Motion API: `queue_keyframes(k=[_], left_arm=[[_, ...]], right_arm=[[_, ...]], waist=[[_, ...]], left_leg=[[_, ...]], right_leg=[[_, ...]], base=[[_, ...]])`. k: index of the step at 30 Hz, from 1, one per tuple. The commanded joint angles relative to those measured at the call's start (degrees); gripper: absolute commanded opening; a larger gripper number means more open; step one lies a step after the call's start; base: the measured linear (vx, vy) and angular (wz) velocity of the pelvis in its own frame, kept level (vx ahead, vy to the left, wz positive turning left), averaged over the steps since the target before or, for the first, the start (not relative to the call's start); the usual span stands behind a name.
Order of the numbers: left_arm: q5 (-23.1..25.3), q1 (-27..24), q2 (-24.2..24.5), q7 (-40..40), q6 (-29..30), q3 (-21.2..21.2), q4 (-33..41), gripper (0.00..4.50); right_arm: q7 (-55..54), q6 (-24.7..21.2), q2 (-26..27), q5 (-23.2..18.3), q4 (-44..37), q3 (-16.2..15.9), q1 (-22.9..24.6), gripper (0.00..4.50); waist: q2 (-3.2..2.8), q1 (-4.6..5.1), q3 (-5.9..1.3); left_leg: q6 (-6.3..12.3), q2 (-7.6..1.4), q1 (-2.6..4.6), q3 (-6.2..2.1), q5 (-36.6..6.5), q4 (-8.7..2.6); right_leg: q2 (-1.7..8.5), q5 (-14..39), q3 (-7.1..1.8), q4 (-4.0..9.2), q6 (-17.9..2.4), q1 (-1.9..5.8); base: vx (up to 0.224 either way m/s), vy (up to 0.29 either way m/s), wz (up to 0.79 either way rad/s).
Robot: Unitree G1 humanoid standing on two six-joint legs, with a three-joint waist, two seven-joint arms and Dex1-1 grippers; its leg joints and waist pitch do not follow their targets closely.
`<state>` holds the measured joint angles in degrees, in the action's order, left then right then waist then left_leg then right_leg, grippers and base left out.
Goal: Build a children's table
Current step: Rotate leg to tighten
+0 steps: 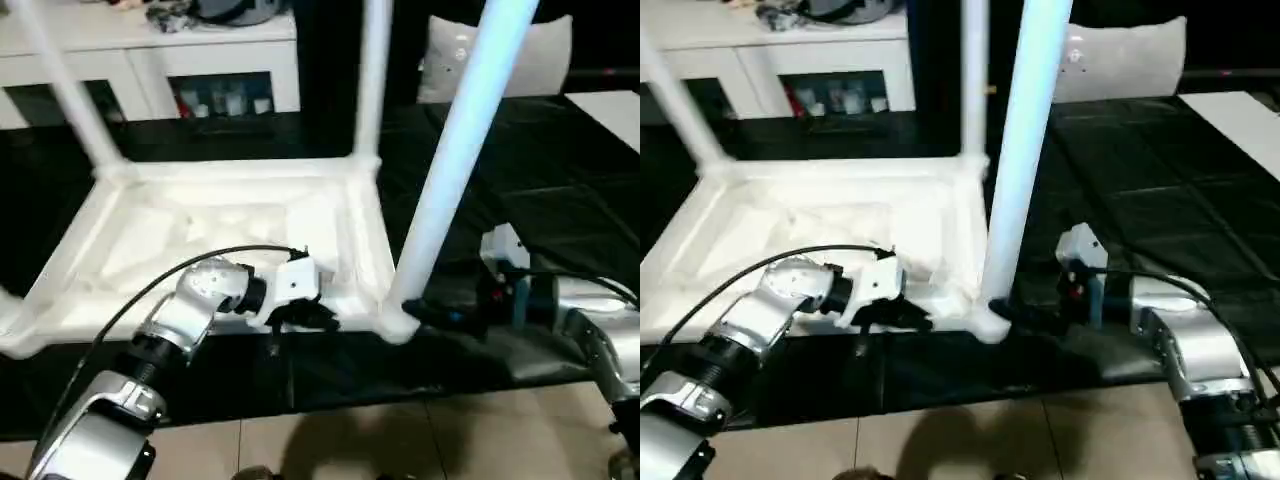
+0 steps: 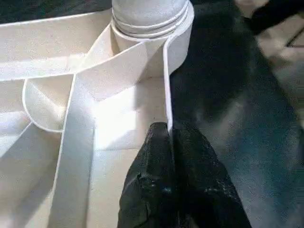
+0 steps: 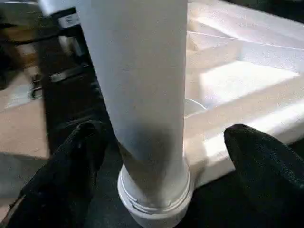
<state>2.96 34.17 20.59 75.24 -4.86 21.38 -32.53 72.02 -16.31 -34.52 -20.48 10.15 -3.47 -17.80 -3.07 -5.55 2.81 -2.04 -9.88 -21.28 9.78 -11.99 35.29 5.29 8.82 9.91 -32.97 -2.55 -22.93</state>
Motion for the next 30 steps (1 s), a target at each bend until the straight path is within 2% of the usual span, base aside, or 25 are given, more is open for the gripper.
queue_keyframes(k=[1,2,4,9,10,14,15,20,22,25,29,30], left_arm=[[-0.7,2.0,0.5,3.5,-2.1,1.7,0.9,0.0],[-0.6,2.1,0.8,4.6,-2.8,2.2,0.9,0.0],[-0.6,2.4,0.9,6.2,-4.2,2.8,0.3,0.0],[-0.9,2.8,0.0,7.6,-5.1,3.3,0.4,0.0],[-0.8,2.9,-0.1,7.4,-5.3,3.2,0.3,0.0],[-0.6,3.4,-0.5,6.5,-5.7,3.2,-0.5,0.0],[-0.8,3.4,-0.5,6.8,-5.8,3.2,-0.7,0.0],[-0.9,3.2,-0.3,7.5,-5.8,3.1,-0.9,0.0],[-1.3,3.1,-0.3,7.6,-5.2,2.9,-0.9,0.0],[-2.1,2.9,-1.0,6.2,-3.0,1.9,-0.7,0.0],[-2.2,2.7,-2.5,1.9,0.5,0.6,-0.4,0.0],[-2.2,2.3,-3.5,-0.5,3.4,0.1,0.6,0.0]], right_arm=[[2.9,-0.4,-0.7,-0.8,0.1,-0.9,-0.5,3.99],[4.3,-0.1,-1.0,-0.6,0.7,-1.5,-0.9,3.96],[6.8,0.5,-1.6,-0.2,1.8,-2.7,-1.4,3.67],[10.9,2.1,-2.2,1.1,4.0,-5.7,-1.7,3.38],[10.9,2.5,-2.0,1.4,4.5,-5.8,-1.7,3.23],[11.5,3.6,-1.1,1.7,6.3,-5.8,-2.3,3.04],[12.0,3.6,-1.1,1.4,6.6,-5.8,-2.4,2.79],[13.8,3.5,-1.4,0.5,7.3,-6.0,-2.3,2.41],[14.7,3.3,-1.5,-0.1,7.8,-6.0,-2.2,2.19],[14.7,2.5,-1.1,-1.0,8.1,-5.3,-2.0,2.1],[9.1,1.3,0.9,0.2,8.8,-4.2,-2.0,2.04],[1.5,0.8,3.6,2.5,10.0,-3.6,-2.9,2.01]], waist=[[0.85,-0.05,-4.17],[0.62,-0.19,-4.25],[0.69,-0.29,-4.21],[0.77,-0.99,-4.23],[1.02,-1.0,-4.22],[1.0,-1.15,-4.28],[1.04,-1.11,-4.26],[0.98,-1.17,-4.32],[0.99,-1.15,-4.36],[0.97,-1.27,-4.41],[0.97,-1.26,-4.18],[1.02,-1.03,-4.04]], left_leg=[[5.92,-4.02,0.33,-1.38,-8.3,-3.95],[5.89,-3.98,0.39,-1.42,-8.4,-3.9],[5.83,-3.99,0.43,-1.31,-8.7,-3.88],[5.43,-4.14,0.61,-1.32,-8.8,-3.94],[5.28,-4.14,0.6,-1.27,-9.0,-3.94],[5.33,-3.9,0.54,-1.21,-8.4,-3.82],[5.35,-3.94,0.42,-1.27,-8.4,-3.86],[5.65,-3.96,0.44,-1.24,-7.9,-3.8],[5.7,-4.0,0.44,-1.25,-7.9,-3.79],[5.74,-4.12,0.51,-1.28,-7.5,-3.8],[5.14,-3.87,0.53,-1.22,-8.4,-3.81],[4.72,-3.73,0.64,-1.14,-9.1,-3.85]], right_leg=[[4.91,20.3,-4.15,4.7,-4.0,3.62],[4.91,20.2,-4.08,4.64,-4.1,3.63],[4.94,20.0,-4.14,4.77,-4.4,3.58],[4.91,20.9,-4.13,4.8,-4.2,3.52],[4.96,21.0,-4.13,4.87,-4.3,3.53],[4.88,21.4,-4.05,4.88,-3.9,3.56],[4.91,21.3,-4.03,4.81,-3.8,3.68],[4.88,20.9,-4.02,4.77,-3.8,3.66],[4.86,20.8,-4.03,4.72,-3.9,3.64],[4.84,19.9,-4.08,4.58,-4.3,3.63],[4.88,22.3,-3.87,4.99,-3.9,3.63],[4.79,23.9,-3.79,5.3,-3.3,3.56]], base=[[0.0,0.0,0.0],[0.0,0.0,0.0],[0.0,0.0,0.0],[0.0,0.0,0.0],[0.0,0.0,0.0],[0.0,0.0,0.0],[0.0,0.0,0.0],[0.0,0.0,0.0],[0.0,0.0,0.0],[0.0,0.0,0.0],[0.0,0.0,0.0],[0.0,0.0,0.0]])
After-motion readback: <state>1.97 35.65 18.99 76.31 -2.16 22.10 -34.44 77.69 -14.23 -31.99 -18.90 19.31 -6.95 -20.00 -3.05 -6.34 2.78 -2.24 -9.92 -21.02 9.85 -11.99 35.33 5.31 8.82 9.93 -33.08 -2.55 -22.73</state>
